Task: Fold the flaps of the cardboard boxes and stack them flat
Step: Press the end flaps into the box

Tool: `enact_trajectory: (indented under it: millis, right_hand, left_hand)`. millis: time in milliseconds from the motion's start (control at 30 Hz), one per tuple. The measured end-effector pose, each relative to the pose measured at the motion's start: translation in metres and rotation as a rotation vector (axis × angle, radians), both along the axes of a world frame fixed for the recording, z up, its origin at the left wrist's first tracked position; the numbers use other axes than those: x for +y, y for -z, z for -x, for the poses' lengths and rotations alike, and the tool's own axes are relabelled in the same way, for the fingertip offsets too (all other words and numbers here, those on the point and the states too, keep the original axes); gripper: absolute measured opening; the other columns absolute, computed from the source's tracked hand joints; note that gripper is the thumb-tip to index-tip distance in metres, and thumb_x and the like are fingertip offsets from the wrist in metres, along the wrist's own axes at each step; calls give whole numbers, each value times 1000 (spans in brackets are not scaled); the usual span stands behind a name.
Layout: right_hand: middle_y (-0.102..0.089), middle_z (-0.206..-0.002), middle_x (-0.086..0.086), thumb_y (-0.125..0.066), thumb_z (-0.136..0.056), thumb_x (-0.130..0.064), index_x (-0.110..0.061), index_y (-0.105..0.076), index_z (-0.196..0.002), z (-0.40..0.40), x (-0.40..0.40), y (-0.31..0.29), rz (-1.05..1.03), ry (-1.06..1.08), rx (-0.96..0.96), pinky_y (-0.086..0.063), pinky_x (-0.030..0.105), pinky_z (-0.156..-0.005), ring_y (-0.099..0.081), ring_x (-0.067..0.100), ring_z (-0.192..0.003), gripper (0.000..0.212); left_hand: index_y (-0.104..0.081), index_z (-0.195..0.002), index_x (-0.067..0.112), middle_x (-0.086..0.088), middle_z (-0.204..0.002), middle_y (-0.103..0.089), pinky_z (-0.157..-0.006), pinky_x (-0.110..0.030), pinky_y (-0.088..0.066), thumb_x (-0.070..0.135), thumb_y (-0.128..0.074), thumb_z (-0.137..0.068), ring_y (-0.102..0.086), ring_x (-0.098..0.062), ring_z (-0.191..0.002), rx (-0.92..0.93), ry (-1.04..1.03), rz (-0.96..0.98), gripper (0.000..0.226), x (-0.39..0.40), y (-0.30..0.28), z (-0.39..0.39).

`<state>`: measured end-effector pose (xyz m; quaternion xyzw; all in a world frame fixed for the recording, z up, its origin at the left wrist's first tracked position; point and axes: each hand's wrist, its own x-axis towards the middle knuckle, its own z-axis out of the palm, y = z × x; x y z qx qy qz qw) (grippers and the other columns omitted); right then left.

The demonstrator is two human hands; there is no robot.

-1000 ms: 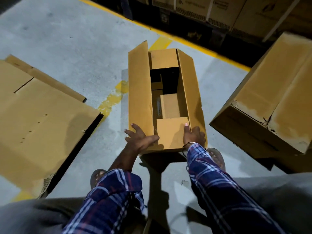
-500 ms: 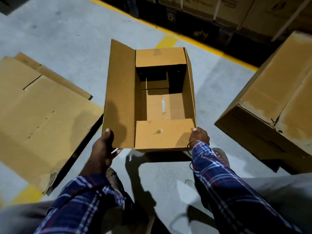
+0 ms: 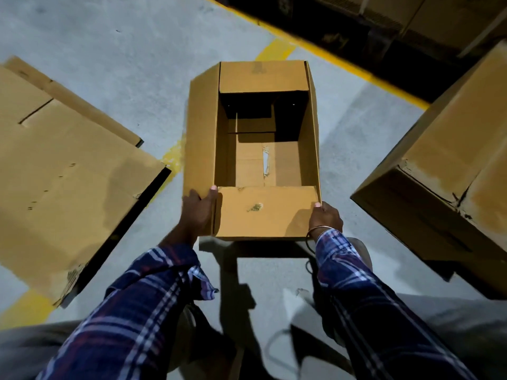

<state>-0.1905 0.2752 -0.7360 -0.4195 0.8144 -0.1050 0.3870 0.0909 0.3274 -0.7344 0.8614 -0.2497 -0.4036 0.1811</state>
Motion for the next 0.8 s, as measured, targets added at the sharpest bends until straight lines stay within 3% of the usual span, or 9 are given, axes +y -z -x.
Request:
enact_trajectory:
  millis: [100,167,233,300,367,467,567,667,800]
  right_hand:
    - [-59,-140,17,-30,-109,-49,-9,-62,-133,-2,-8,3,-62,-17,-43,-41,41,-105,-54,39,-126,56]
    - [-57,-142,16,-26,-105,-61,-13,-58,-137,-2,-13,7,-112,-24,-79,-40,45,-105,-53,39,-126,66]
    - [-52,-148,13,-27,-102,-67,-20,-49,-146,1,-17,12,-117,-42,-151,-37,47,-109,-50,38,-131,69]
    - [-46,-155,7,-30,-100,-70,-30,-37,-154,6,-22,17,-80,-86,-239,-36,48,-114,-47,37,-136,67]
    - [-43,-157,4,-33,-99,-71,-35,-32,-155,8,-27,20,-72,-106,-290,-35,48,-115,-45,36,-139,67]
    - [-38,-161,4,-37,-97,-72,-35,-29,-157,4,-30,24,-62,-53,-336,-35,50,-116,-40,36,-143,71]
    - [-39,-161,4,-42,-97,-70,-34,-31,-157,2,-29,23,-41,5,-376,-35,51,-116,-41,36,-142,71]
    - [-35,-162,6,-44,-96,-70,-35,-25,-159,1,-29,18,-82,2,-392,-34,52,-116,-38,37,-144,75]
    - [-16,-169,5,-46,-96,-68,-43,-16,-159,-12,-20,5,124,-171,-37,-20,57,-122,-16,34,-154,74]
  left_hand:
    - [-36,-156,19,-6,-156,-46,-110,-50,-40,93,-39,-81,-48,-31,-138,272,-38,13,105,-9,-1,11]
    - [-33,-157,28,5,-149,-50,-95,-39,-44,77,-39,-95,-52,-21,-128,415,-29,68,79,-13,2,17]
    - [-31,-157,35,10,-143,-51,-81,-31,-46,62,-37,-104,-54,-17,-123,479,-36,122,60,-14,8,18]
    - [-33,-154,40,9,-144,-56,-75,-30,-51,64,-40,-102,-61,-16,-123,526,-28,138,58,-15,11,13]
    - [-30,-155,43,6,-148,-55,-86,-39,-56,76,-45,-94,-59,-20,-129,549,-17,134,71,-15,15,7]
    - [-27,-158,42,1,-160,-43,-114,-51,-37,81,-47,-90,-44,-28,-144,539,-104,207,81,-17,19,14]
    - [-27,-160,33,-2,-163,-37,-109,-43,-32,70,-44,-98,-37,-30,-147,375,-171,224,74,-16,15,29]
    - [-26,-161,30,-6,-165,-34,-117,-52,-32,74,-40,-96,-37,-34,-148,354,-158,177,79,-17,11,27]
    - [-25,-161,14,-17,-163,-35,-116,-54,-36,74,-35,-98,-40,-40,-144,189,-138,72,88,-24,-11,20]
